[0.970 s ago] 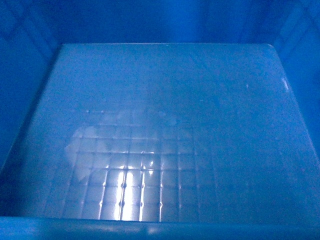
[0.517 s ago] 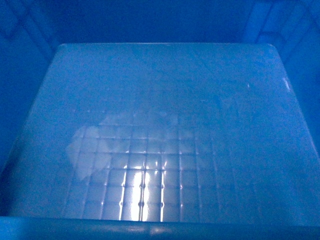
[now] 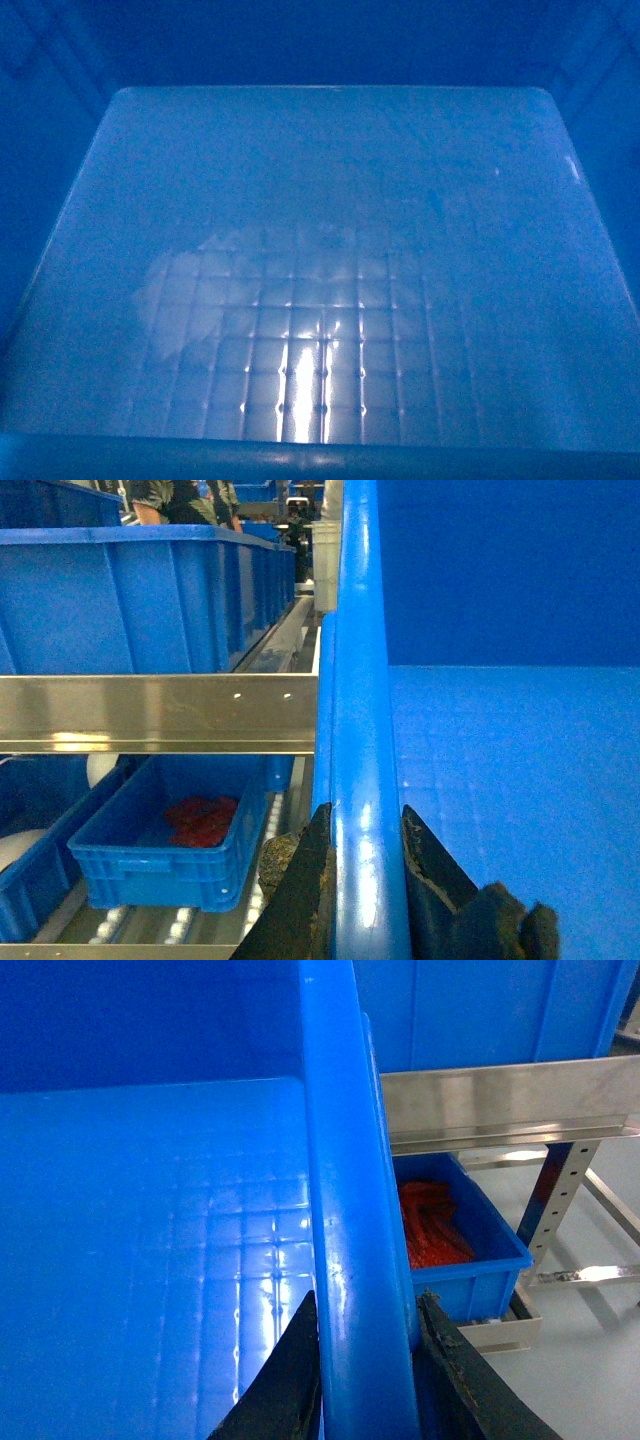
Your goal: Place box next to blue box on left shelf
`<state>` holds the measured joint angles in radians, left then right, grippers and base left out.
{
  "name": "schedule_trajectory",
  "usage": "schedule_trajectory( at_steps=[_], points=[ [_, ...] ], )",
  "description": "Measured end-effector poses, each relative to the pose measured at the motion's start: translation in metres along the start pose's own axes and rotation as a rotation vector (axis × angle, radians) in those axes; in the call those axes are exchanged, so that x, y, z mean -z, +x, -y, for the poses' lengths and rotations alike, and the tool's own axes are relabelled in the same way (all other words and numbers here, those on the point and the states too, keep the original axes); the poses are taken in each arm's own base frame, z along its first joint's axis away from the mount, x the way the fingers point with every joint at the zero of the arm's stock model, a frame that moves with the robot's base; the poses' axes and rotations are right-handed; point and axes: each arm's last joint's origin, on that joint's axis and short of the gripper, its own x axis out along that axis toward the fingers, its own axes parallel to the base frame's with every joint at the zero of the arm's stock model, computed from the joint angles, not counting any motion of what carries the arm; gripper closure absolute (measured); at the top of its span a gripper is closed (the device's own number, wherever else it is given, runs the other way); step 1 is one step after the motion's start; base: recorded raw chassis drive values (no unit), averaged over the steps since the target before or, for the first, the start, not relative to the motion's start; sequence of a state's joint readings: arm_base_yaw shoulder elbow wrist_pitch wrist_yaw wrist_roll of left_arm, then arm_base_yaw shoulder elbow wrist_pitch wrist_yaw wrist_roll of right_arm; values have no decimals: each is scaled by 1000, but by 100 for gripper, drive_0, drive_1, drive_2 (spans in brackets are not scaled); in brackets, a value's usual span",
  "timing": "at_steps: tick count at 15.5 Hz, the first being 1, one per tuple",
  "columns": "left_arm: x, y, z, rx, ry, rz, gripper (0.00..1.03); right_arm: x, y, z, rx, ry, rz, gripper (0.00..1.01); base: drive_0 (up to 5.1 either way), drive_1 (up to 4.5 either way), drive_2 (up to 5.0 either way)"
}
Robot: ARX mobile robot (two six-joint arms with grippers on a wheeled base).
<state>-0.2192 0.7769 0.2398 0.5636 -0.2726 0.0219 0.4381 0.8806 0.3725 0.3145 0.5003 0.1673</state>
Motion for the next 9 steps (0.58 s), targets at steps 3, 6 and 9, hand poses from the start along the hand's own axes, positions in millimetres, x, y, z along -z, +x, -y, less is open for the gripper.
schedule_trajectory(
  at_steps=[3, 6, 9],
  points=[
    [0, 0, -1, -5, 1, -1, 91, 0, 0, 0, -4, 1, 3, 82, 0, 0, 0],
    [0, 0, -1, -3, 0, 0, 91, 0, 0, 0, -1, 0, 0, 82, 0, 0, 0],
    [0, 0, 0, -2, 0, 1, 91, 0, 0, 0, -1, 0, 0, 82, 0, 0, 0]
  ],
)
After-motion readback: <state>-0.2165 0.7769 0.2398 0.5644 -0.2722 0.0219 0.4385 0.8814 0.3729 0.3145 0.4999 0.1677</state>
